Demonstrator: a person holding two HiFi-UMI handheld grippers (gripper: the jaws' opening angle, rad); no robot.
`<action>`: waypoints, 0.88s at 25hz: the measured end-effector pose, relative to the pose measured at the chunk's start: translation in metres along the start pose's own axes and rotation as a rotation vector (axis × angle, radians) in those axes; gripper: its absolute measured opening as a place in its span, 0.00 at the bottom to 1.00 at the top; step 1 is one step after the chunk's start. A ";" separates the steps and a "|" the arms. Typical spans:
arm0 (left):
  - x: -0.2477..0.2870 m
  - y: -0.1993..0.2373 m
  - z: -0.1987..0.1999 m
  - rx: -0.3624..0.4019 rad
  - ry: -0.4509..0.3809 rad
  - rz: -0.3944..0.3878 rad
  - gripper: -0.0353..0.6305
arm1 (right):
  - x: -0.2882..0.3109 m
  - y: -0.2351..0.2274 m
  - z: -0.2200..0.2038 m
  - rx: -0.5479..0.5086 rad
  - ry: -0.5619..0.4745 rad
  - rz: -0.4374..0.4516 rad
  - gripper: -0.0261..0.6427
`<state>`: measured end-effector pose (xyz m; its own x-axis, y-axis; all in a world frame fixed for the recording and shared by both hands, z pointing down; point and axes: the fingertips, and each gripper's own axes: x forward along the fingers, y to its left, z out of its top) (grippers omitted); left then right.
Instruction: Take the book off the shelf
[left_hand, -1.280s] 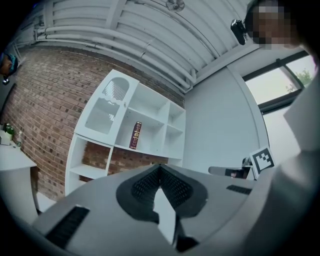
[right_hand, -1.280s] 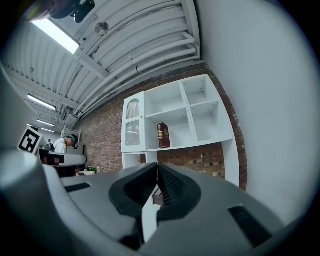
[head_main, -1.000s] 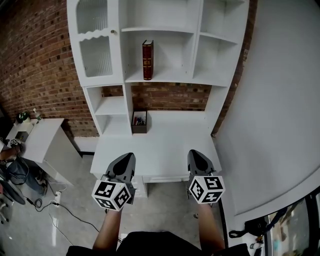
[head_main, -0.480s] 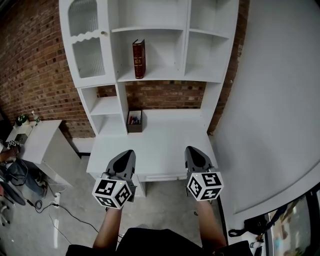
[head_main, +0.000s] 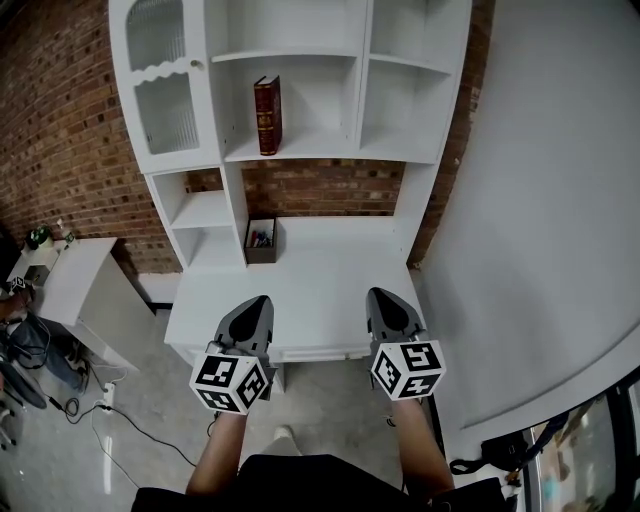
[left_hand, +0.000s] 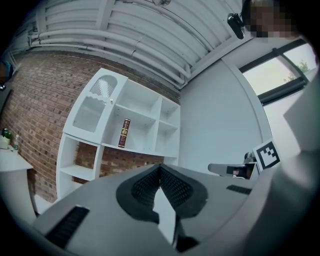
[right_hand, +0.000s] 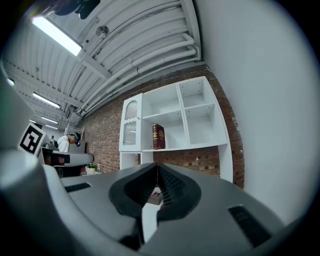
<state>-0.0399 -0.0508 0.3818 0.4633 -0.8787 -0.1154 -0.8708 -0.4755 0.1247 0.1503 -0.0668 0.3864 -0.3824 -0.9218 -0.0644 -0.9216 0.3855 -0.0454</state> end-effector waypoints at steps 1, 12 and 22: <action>0.000 0.001 0.000 0.002 0.002 0.005 0.08 | 0.002 0.000 -0.001 0.003 0.003 0.005 0.07; 0.014 0.009 -0.008 0.003 0.013 0.013 0.08 | 0.024 0.001 -0.007 0.007 0.005 0.040 0.07; 0.041 0.028 -0.014 -0.017 0.016 0.013 0.08 | 0.059 -0.005 -0.011 0.020 0.010 0.046 0.07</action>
<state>-0.0431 -0.1004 0.3948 0.4550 -0.8851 -0.0977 -0.8737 -0.4649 0.1430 0.1317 -0.1233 0.3943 -0.4251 -0.9033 -0.0569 -0.9015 0.4282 -0.0630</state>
